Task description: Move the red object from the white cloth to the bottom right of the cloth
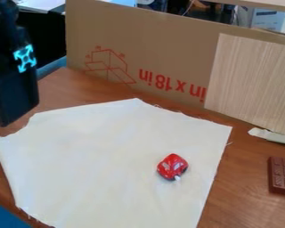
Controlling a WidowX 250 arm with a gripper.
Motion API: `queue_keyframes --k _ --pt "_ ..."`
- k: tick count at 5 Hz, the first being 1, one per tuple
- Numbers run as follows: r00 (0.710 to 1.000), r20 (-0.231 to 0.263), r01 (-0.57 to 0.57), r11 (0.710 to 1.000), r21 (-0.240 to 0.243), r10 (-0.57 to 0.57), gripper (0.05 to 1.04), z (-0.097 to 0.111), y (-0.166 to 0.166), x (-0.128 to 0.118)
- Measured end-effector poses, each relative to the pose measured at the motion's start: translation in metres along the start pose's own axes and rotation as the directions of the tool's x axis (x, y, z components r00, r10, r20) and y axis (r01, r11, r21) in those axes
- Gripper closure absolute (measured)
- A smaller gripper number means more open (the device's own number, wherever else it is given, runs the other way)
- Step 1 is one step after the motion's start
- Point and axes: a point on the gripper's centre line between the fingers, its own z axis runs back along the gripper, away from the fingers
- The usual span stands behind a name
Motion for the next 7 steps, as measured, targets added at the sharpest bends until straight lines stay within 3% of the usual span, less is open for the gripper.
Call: queue_keyframes --k 1,2,3,4,5,6,7 --pt "1.0 0.0 -0.009 1.0 -0.002 0.009 0.082 -0.004 0.0 -0.001" --pt "0.995 0.08 0.06 0.998 -0.008 -0.059 0.082 -0.045 -0.015 0.006" --pt "0.99 0.112 0.087 0.996 0.018 -0.089 0.082 -0.099 -0.023 0.021" --pt "0.97 0.164 0.17 0.984 0.062 -0.178 0.082 -0.152 -0.029 0.044" --pt "0.954 0.204 0.212 0.976 0.059 -0.22 0.082 -0.187 -0.03 0.073" --pt "0.919 0.27 0.271 0.958 0.093 -0.286 0.082 -0.2 -0.024 0.103" --pt "0.915 0.292 0.263 0.96 0.094 -0.279 0.082 -0.204 -0.017 0.124"
